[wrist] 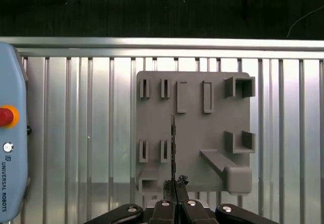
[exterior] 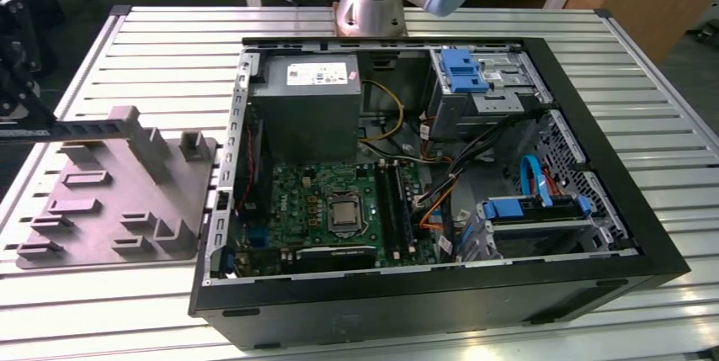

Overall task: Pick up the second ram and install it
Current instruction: 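Pick up the second ram and move it above second insertion slot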

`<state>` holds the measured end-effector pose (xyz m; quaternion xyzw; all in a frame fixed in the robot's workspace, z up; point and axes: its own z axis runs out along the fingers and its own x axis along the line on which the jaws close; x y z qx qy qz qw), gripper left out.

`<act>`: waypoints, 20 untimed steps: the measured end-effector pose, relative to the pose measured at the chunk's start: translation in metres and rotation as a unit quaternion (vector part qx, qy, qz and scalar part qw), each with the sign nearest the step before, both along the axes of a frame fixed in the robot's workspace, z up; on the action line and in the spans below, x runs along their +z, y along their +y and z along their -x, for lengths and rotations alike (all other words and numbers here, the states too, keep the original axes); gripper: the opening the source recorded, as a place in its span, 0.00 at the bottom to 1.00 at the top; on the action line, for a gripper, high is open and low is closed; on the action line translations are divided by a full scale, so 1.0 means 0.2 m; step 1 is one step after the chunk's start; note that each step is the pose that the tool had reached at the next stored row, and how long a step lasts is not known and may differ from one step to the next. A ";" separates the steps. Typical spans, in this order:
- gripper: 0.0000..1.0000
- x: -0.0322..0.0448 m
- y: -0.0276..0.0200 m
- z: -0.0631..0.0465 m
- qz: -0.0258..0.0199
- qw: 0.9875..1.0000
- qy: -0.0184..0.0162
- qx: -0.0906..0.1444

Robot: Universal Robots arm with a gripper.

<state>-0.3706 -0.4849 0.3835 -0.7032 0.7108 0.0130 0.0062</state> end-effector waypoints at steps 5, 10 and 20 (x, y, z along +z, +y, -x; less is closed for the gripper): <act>0.11 0.000 -0.003 -0.08 0.000 1.000 0.000 0.000; 0.11 0.000 -0.005 -0.17 0.000 1.000 0.000 0.000; 0.11 0.023 -0.006 -0.20 0.000 1.000 0.000 0.000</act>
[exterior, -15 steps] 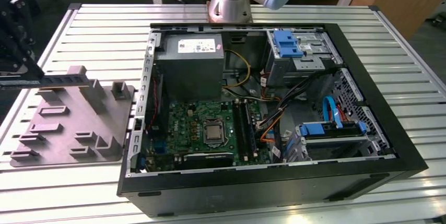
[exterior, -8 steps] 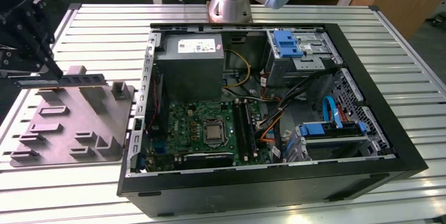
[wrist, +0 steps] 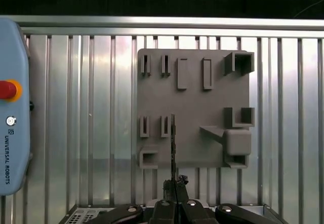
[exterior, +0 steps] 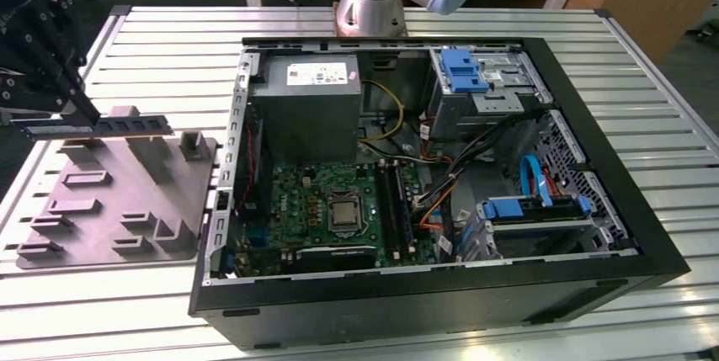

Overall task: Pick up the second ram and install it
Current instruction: 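Pick up the second ram and move it above second insertion slot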

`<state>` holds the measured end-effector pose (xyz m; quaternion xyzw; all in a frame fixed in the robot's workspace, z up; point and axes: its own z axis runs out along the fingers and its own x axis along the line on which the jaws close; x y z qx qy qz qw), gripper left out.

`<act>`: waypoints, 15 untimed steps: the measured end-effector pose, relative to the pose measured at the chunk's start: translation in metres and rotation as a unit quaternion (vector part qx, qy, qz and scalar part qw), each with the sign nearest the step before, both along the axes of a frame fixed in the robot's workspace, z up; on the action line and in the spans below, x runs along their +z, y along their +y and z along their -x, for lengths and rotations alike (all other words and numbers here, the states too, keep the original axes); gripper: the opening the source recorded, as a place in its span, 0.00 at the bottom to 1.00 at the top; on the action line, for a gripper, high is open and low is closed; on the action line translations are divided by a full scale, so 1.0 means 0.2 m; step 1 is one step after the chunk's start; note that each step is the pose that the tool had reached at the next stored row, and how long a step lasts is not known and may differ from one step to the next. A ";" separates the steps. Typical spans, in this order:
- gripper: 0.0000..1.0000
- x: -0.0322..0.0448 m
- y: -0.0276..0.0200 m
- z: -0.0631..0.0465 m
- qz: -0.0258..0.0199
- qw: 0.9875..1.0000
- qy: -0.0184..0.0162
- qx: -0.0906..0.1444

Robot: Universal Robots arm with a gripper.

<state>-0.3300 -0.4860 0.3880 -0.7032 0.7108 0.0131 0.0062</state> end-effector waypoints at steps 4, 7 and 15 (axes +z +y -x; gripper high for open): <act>0.11 0.012 0.000 -0.01 0.000 1.000 0.000 0.000; 0.11 0.013 0.000 -0.02 0.000 1.000 0.000 0.000; 0.11 0.013 -0.004 -0.11 0.000 1.000 0.000 0.000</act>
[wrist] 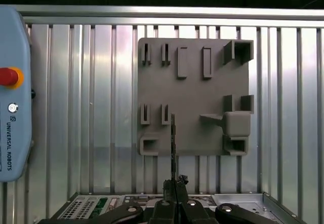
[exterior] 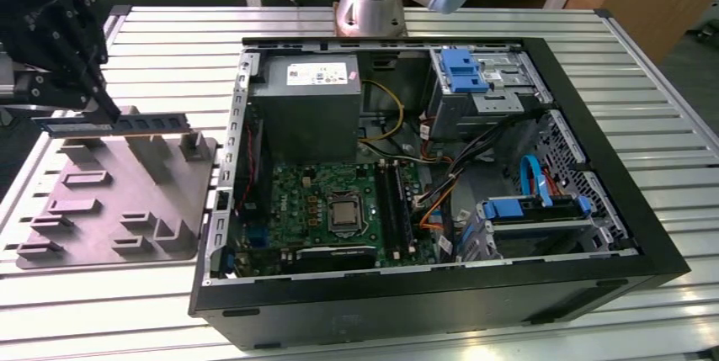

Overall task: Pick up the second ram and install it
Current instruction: 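Pick up the second ram and move it above second insertion slot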

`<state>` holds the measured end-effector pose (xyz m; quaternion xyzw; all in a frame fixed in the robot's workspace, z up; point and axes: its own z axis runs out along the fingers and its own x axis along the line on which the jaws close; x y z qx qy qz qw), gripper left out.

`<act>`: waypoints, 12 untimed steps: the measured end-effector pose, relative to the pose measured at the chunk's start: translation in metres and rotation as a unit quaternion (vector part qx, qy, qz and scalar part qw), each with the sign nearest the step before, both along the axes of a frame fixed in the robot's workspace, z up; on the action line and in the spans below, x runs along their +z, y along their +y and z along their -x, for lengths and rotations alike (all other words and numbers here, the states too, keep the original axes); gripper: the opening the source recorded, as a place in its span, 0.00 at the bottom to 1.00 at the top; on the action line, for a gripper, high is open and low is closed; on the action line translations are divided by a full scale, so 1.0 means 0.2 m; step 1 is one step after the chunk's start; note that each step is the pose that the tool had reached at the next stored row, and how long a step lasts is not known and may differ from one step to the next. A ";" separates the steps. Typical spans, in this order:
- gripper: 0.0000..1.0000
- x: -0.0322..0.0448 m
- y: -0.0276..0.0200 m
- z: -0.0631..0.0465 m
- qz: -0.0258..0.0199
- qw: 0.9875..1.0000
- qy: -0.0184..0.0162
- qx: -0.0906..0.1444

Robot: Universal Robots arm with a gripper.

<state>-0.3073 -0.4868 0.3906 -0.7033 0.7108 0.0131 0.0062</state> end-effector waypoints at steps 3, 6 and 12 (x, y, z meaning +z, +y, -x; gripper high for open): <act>0.11 0.000 -0.003 -0.04 0.000 1.000 0.000 0.000; 0.11 0.000 -0.006 -0.09 0.000 1.000 0.000 0.000; 0.11 0.000 -0.013 -0.20 0.000 1.000 0.000 0.000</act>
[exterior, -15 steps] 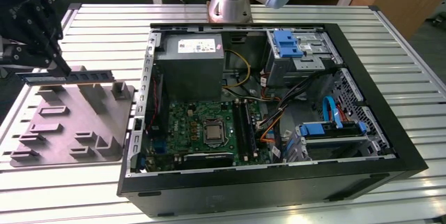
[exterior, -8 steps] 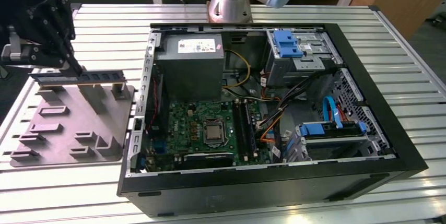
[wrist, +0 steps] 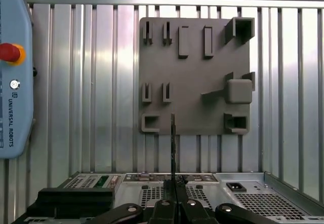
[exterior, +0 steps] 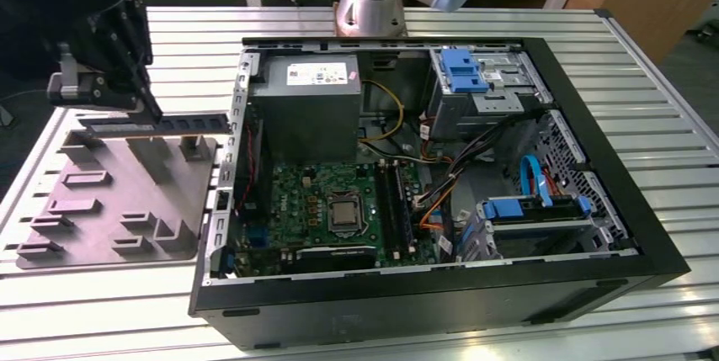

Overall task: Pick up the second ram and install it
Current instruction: 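Pick up the second ram and move it above second insertion slot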

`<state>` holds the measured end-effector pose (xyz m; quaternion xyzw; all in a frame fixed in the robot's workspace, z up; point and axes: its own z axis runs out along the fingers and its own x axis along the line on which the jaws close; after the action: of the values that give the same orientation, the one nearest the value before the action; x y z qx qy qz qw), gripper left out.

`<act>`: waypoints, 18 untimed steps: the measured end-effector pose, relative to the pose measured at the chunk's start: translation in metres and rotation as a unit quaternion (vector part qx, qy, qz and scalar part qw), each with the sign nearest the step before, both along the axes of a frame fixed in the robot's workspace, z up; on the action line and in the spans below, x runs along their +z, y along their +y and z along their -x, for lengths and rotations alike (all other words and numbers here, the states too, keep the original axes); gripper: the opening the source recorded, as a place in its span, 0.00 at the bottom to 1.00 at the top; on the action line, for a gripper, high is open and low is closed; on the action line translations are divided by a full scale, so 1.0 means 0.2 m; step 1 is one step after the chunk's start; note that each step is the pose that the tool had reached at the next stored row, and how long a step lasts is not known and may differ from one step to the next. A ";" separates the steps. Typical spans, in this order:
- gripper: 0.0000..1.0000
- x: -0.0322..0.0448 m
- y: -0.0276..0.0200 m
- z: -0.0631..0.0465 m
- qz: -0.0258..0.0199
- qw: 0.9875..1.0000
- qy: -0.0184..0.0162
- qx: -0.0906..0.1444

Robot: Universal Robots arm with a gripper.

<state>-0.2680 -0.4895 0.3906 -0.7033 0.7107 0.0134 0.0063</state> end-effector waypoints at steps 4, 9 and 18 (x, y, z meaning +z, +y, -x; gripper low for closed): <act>0.11 0.000 -0.004 -0.07 0.000 1.000 0.000 0.000; 0.11 0.000 -0.008 -0.16 0.000 1.000 0.000 0.000; 0.11 0.000 -0.011 -0.31 -0.001 1.000 0.000 0.000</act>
<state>-0.2059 -0.4918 0.3906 -0.7035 0.7106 0.0141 0.0069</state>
